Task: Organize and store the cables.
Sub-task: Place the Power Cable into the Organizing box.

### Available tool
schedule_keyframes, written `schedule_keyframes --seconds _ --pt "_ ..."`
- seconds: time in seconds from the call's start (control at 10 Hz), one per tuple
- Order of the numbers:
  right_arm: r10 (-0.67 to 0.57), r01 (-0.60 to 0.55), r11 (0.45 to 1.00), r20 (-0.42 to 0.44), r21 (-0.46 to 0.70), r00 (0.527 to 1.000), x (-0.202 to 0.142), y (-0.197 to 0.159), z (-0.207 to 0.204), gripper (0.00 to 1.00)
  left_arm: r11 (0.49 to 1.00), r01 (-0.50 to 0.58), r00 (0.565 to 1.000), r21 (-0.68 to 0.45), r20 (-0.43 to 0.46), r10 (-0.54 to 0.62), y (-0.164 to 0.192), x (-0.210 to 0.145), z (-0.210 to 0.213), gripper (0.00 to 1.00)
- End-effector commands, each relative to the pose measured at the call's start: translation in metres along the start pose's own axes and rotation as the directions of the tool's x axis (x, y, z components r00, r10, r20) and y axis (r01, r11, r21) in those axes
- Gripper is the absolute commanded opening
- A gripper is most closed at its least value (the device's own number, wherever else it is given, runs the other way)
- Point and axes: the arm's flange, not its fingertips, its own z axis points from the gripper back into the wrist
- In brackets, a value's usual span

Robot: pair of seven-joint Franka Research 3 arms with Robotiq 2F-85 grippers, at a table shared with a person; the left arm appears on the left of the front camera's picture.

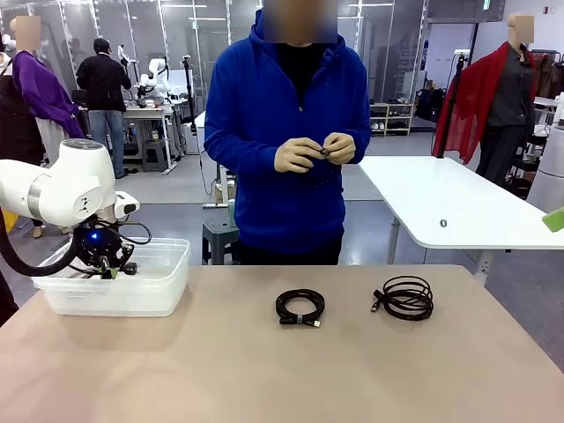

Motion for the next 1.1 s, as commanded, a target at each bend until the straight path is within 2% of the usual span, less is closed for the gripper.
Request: schedule_keyframes --seconds 0.0,0.1,0.2,0.7,0.8,0.9,1.0 --pt "0.000 0.000 1.000 -0.002 0.000 1.000 0.000 0.000 0.000 1.00 1.000 -0.027 1.000 -0.003 -0.015 0.027 0.001 0.003 0.003 0.37" --pt "0.000 0.000 1.000 -0.002 0.000 1.000 0.000 0.000 0.000 1.00 1.000 -0.026 1.000 -0.003 -0.014 0.026 0.001 0.003 0.004 0.42" --pt "0.000 0.000 1.000 -0.002 0.000 1.000 0.000 0.000 0.000 1.00 1.000 -0.026 1.000 -0.008 -0.011 0.026 0.001 0.002 0.006 0.52" --pt "0.000 0.000 1.000 -0.002 0.000 1.000 0.000 0.000 0.000 1.00 0.998 -0.031 0.999 -0.052 0.010 0.031 0.008 -0.004 0.016 0.86" --pt "0.000 0.000 1.000 -0.002 0.000 1.000 0.000 0.000 0.000 1.00 0.998 -0.028 1.000 -0.056 0.012 0.029 0.009 -0.005 0.017 0.95" --pt "0.000 0.000 1.000 -0.002 0.000 1.000 0.000 0.000 0.000 1.00 0.998 -0.020 1.000 -0.064 0.013 0.020 0.010 -0.007 0.020 1.00" --pt "0.000 0.000 1.000 -0.002 0.000 1.000 0.000 0.000 0.000 1.00 0.996 0.017 0.999 -0.086 0.047 -0.013 0.012 -0.013 0.027 1.00"
